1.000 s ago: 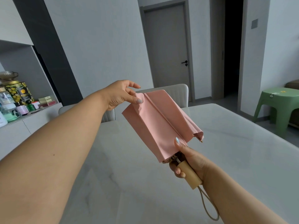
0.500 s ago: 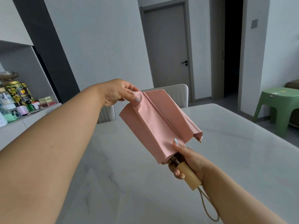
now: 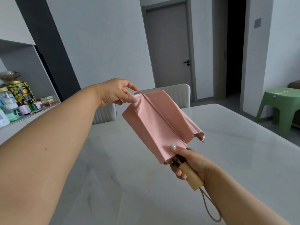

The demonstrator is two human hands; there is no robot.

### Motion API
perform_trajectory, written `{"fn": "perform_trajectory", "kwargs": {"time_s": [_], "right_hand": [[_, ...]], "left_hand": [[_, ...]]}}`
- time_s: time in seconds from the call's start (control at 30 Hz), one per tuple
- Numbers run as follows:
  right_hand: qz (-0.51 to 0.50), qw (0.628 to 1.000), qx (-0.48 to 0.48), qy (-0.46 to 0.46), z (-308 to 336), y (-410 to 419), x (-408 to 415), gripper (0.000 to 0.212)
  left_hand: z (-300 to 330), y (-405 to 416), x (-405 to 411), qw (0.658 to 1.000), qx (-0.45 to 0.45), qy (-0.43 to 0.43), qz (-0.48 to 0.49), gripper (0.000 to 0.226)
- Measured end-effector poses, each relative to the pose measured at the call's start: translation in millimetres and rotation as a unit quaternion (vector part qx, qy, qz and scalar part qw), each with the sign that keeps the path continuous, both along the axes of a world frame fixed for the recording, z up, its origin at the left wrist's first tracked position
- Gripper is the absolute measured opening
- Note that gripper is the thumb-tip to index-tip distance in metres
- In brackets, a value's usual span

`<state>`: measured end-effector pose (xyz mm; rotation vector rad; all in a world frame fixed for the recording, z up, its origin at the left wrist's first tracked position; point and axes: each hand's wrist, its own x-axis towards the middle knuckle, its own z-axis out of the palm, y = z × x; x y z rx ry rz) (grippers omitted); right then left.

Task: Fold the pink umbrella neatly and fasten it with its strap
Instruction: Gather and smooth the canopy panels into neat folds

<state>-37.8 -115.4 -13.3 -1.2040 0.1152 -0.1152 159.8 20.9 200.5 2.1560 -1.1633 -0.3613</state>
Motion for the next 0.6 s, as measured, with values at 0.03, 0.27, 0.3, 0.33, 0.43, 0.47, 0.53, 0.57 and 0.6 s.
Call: {"fn": "perform_trajectory", "kwargs": {"time_s": [0.03, 0.27, 0.3, 0.33, 0.43, 0.47, 0.53, 0.57, 0.6], "right_hand": [[-0.003, 1.0, 0.001, 0.005, 0, 0, 0, 0.055], [0.0, 1.0, -0.004, 0.008, 0, 0, 0, 0.056], [0.001, 1.0, -0.003, 0.009, 1, 0, 0, 0.056], [0.002, 1.0, -0.001, 0.008, 1, 0, 0, 0.054], [0.004, 1.0, 0.004, 0.007, 1, 1, -1, 0.041], [0.004, 1.0, 0.006, 0.007, 2, 1, -1, 0.038], [0.007, 1.0, 0.006, 0.006, 2, 1, -1, 0.04], [0.01, 1.0, 0.004, 0.006, 2, 1, -1, 0.043], [0.013, 1.0, 0.002, 0.005, 1, 1, -1, 0.044]], "left_hand": [[-1, -1, -1, 1.0, -0.007, -0.016, 0.004, 0.041], [1, 0, 4, 0.998, -0.055, -0.008, -0.007, 0.021], [1, 1, 4, 0.998, -0.055, -0.005, -0.008, 0.021], [0, 1, 5, 0.998, -0.057, 0.001, -0.01, 0.02], [-2, 3, 6, 0.999, -0.046, 0.01, -0.009, 0.024], [-3, 4, 7, 0.999, -0.031, 0.004, -0.008, 0.035], [-3, 7, 7, 1.0, -0.004, -0.019, -0.016, 0.064], [-2, 8, 8, 0.999, -0.001, -0.033, -0.019, 0.074], [0, 9, 10, 0.999, -0.002, -0.04, -0.02, 0.077]]}}
